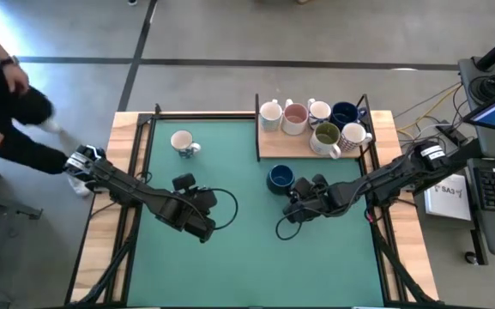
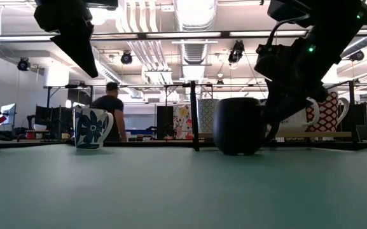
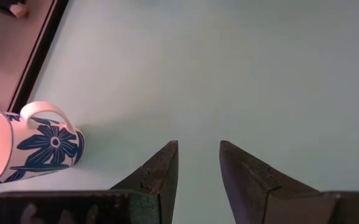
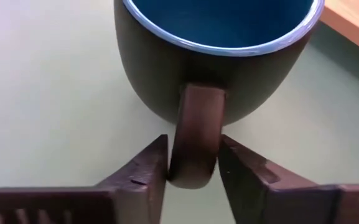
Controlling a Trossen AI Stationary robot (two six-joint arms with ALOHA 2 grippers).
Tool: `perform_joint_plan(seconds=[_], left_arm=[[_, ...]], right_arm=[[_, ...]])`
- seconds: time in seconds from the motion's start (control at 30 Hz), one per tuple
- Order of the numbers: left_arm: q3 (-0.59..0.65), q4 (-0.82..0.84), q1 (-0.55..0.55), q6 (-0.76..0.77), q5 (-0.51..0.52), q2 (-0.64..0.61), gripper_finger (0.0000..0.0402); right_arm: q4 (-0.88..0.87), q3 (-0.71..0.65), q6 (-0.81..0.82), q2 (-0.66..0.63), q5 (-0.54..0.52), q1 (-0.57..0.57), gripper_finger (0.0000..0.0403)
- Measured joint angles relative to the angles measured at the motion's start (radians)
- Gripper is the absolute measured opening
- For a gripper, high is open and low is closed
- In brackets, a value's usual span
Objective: Place coffee mugs
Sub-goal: Put the black blue mug on the shelf
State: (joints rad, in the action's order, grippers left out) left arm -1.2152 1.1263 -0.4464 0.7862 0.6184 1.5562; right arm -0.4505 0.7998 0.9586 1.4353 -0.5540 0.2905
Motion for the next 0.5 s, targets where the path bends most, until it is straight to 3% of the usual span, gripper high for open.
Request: perform_joint_plan(seconds=[0.23, 0.5], left_arm=[[0.000, 0.000, 0.001, -0.007, 0.002, 0.000, 0.0100], [0.000, -0.001, 0.001, -0.007, 0.001, 0.000, 0.0100]], right_arm=[[0.002, 0.000, -0.016, 0.000, 0.001, 0.000, 0.0060], [0.003, 0.004, -0.036, -0.027, 0.003, 0.000, 0.0082]])
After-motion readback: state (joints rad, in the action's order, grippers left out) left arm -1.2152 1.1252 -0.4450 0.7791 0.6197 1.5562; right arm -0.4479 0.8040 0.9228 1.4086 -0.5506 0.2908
